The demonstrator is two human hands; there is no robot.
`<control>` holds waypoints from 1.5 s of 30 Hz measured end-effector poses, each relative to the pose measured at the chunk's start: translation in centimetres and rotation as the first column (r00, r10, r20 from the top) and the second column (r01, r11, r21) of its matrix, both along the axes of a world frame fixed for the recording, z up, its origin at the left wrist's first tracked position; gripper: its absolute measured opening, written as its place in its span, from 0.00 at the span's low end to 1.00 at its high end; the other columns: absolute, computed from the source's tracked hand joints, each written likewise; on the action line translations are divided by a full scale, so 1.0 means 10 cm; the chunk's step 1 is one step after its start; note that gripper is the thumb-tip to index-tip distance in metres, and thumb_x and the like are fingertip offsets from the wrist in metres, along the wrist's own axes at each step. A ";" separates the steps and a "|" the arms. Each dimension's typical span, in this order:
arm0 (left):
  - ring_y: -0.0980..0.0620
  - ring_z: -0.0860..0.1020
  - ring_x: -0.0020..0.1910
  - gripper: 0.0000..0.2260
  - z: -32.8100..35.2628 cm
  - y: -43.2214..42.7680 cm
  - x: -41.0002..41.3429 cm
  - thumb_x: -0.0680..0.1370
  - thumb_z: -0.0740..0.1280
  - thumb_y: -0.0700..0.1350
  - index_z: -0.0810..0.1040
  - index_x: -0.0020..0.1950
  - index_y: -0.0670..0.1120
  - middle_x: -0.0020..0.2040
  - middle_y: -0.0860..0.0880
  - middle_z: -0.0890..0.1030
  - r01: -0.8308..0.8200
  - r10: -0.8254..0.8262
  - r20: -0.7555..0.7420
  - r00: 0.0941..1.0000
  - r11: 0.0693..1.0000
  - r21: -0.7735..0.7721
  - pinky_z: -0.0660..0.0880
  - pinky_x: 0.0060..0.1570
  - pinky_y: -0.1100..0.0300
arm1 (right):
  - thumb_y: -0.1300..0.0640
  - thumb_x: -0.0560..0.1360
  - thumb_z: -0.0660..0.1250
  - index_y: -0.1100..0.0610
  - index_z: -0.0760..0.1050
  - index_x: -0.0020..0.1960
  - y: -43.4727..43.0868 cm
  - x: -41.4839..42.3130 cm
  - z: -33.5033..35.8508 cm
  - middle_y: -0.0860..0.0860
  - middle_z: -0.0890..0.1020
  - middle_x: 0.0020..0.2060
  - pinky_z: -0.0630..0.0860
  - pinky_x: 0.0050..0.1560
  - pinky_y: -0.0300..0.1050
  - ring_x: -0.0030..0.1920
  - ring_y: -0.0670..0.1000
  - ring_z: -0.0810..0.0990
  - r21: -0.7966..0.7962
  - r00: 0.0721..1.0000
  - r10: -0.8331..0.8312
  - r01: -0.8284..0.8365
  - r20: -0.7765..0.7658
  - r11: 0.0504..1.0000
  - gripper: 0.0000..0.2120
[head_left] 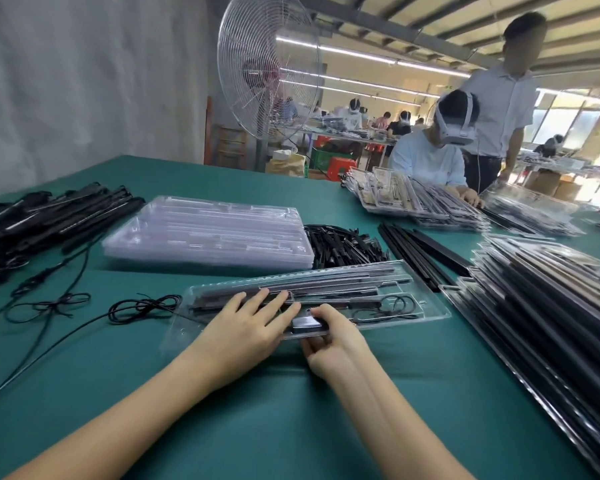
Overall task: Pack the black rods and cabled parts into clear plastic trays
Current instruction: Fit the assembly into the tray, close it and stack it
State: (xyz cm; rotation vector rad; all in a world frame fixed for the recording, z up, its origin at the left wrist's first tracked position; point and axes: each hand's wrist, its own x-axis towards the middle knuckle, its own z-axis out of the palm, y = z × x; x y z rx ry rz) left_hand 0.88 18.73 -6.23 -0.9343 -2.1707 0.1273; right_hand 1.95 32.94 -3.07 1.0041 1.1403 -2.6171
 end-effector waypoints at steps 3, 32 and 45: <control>0.48 0.83 0.49 0.14 0.15 0.01 0.12 0.72 0.70 0.50 0.84 0.54 0.46 0.52 0.48 0.84 0.127 -0.130 0.030 0.991 0.988 0.091 0.79 0.45 0.56 | 0.69 0.71 0.64 0.60 0.70 0.34 -0.01 -0.03 0.00 0.54 0.75 0.30 0.72 0.22 0.37 0.26 0.51 0.75 -0.046 0.998 -0.053 0.054 0.021 0.997 0.09; 0.48 0.76 0.36 0.02 0.24 1.03 0.02 0.74 0.68 0.36 0.76 0.44 0.41 0.41 0.43 0.77 -0.875 -0.885 0.118 0.450 -0.410 0.256 0.77 0.32 0.60 | 0.69 0.70 0.68 0.63 0.73 0.39 0.03 -0.04 -0.09 0.58 0.77 0.33 0.74 0.23 0.40 0.30 0.54 0.76 -0.146 0.977 -0.122 0.097 -0.174 0.985 0.05; 0.48 0.76 0.33 0.05 0.22 1.02 0.03 0.72 0.69 0.34 0.76 0.38 0.41 0.36 0.43 0.77 -0.886 -0.886 0.148 0.440 -0.401 0.235 0.76 0.24 0.64 | 0.69 0.70 0.68 0.62 0.75 0.41 0.06 -0.05 -0.13 0.57 0.78 0.34 0.75 0.26 0.40 0.31 0.54 0.76 -0.107 0.978 -0.139 0.123 -0.156 0.987 0.04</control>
